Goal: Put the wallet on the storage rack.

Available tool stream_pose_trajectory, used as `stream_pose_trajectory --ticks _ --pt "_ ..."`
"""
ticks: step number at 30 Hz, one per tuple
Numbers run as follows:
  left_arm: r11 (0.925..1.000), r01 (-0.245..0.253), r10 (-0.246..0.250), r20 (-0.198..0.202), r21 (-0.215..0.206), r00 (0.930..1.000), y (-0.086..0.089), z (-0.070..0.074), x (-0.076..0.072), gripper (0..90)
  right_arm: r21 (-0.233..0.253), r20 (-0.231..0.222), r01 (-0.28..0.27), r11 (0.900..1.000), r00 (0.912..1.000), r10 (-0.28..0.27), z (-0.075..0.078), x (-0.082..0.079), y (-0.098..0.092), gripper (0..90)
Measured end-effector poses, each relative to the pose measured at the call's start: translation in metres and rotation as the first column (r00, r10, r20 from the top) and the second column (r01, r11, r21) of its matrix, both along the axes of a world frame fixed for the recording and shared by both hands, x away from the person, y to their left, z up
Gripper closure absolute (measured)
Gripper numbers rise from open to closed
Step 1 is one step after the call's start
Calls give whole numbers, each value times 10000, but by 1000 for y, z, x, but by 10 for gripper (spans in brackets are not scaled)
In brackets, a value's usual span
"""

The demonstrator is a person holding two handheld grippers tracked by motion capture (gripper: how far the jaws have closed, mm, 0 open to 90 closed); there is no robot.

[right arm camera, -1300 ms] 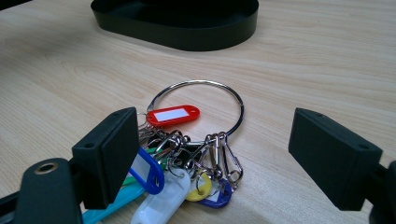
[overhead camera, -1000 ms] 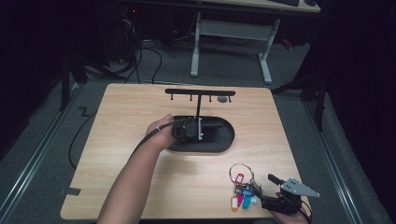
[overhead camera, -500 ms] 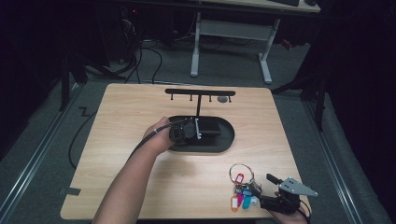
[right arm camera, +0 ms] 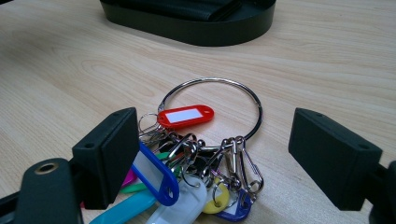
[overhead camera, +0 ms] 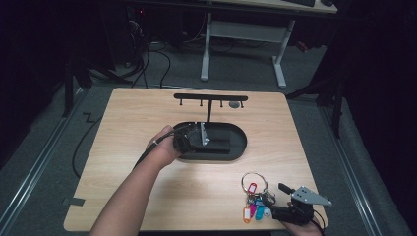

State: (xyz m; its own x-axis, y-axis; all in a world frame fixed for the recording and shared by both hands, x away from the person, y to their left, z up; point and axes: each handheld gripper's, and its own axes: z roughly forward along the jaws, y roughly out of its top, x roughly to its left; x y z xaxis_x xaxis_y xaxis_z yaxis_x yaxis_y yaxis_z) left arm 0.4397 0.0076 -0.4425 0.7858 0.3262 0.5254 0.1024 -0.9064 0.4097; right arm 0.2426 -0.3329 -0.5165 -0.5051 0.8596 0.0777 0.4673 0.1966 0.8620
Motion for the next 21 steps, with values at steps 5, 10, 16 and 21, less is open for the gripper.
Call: stream_pose_trajectory --ticks 5,10,16,21 --pt "9932 -714 679 -410 -920 9969 11 -2 -8 661 41 -34 -94 9999 9999 94 -1 0 0 170" --pt "9821 -938 850 -599 -1631 9946 25 -5 -22 658 34 -62 -134 9999 9999 134 -1 1 1 170" --pt "9650 -1141 975 -809 -2361 9919 37 -7 -41 658 27 -86 -97 9999 9999 98 -2 1 2 170" --pt "9407 -1291 1011 -1041 -3137 9894 53 -12 -56 643 -2 -46 -44 10000 10000 44 -2 1 2 174"
